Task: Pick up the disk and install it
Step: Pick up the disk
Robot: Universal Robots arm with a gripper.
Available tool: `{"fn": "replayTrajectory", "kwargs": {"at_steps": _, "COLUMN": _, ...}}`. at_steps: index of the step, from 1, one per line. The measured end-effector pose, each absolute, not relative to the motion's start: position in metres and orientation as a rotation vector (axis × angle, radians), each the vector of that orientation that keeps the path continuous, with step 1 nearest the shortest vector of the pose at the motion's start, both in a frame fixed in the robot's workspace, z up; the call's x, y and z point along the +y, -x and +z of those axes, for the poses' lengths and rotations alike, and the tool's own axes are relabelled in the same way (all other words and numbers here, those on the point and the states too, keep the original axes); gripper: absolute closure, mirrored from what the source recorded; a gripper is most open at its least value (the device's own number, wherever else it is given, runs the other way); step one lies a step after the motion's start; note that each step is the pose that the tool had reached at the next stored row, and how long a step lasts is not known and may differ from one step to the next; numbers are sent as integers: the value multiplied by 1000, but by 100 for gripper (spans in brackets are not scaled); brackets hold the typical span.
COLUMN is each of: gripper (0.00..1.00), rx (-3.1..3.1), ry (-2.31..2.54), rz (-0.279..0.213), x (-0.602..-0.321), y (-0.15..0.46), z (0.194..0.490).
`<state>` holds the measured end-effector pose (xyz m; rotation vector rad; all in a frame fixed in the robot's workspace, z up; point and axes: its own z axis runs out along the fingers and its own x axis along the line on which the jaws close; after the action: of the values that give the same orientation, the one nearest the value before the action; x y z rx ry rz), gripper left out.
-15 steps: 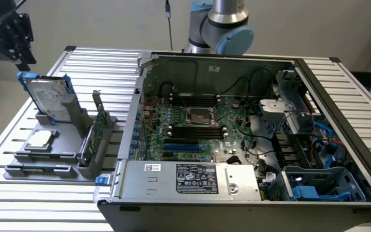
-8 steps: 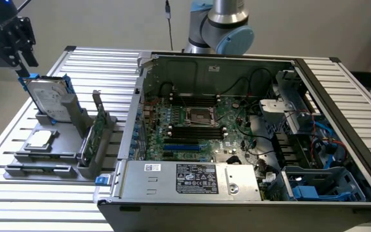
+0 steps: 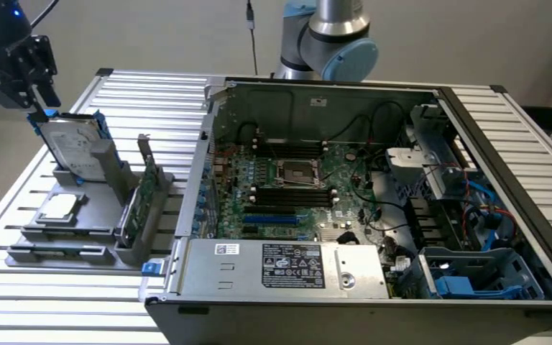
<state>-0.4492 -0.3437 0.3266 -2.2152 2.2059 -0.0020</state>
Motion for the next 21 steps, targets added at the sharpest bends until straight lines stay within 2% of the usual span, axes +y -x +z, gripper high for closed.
{"fn": "replayTrajectory", "kwargs": {"at_steps": 12, "gripper": 52, "rx": 2207, "ry": 2216, "rz": -5, "x": -342, "y": 452, "z": 305}}
{"fn": "replayTrajectory", "kwargs": {"at_steps": 21, "gripper": 52, "rx": 2223, "ry": 2233, "rz": -43, "x": -336, "y": 453, "z": 292}}
